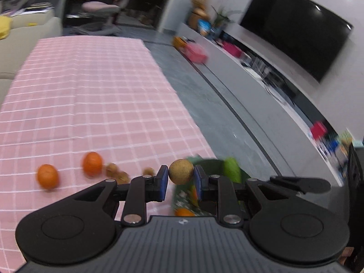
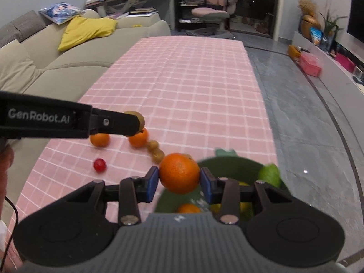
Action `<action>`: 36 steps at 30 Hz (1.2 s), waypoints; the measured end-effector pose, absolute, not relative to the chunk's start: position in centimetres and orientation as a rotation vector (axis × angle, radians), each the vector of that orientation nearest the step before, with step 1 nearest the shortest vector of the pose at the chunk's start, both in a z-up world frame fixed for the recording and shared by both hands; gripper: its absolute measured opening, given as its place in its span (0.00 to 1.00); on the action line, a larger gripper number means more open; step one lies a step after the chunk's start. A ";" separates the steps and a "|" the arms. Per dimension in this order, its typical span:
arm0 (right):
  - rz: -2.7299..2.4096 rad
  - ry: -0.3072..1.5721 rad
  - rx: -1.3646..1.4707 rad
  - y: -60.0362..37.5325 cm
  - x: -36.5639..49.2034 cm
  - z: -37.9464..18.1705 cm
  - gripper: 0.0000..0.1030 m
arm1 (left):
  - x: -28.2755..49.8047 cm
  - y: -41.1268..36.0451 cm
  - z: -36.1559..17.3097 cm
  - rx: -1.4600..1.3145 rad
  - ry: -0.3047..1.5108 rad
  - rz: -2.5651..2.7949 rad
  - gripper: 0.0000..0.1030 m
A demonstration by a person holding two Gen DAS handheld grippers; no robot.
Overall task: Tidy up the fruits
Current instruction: 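Carry the kiwi with the left tool and the orange with the right tool to the colander, then open the left tool to drop the kiwi while the right tool lowers the orange into the colander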
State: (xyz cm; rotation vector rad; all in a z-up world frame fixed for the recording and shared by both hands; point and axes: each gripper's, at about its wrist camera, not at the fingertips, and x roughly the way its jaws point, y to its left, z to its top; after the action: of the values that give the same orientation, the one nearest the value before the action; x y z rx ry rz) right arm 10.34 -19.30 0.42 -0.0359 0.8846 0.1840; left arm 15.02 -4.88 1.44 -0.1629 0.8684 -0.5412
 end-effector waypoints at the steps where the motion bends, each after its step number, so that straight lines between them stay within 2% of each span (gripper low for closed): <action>1: 0.178 0.896 -0.044 -19.7 10.0 0.3 0.36 | 14.9 -5.5 1.2 -0.151 0.879 -0.558 0.26; 11: 0.126 1.020 0.032 -22.9 8.7 -2.4 0.36 | 13.4 -10.9 -2.5 0.023 1.026 -0.672 0.26; 24: 0.128 1.066 -0.023 -22.6 8.9 -3.5 0.36 | 15.2 -10.6 -6.2 0.000 1.193 -0.589 0.26; 32: 0.104 1.073 -0.035 -22.7 9.1 -3.6 0.36 | 15.5 -11.3 -6.3 0.032 1.196 -0.594 0.26; 36: 0.102 1.073 -0.040 -22.7 9.1 -3.6 0.36 | 15.5 -11.0 -6.2 0.011 1.198 -0.595 0.35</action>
State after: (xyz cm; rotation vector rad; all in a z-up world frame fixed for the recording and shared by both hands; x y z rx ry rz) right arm 9.10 -22.66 -3.64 -0.0403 1.0729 0.1021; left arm 15.45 -10.98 -6.23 0.0114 1.1978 -0.5951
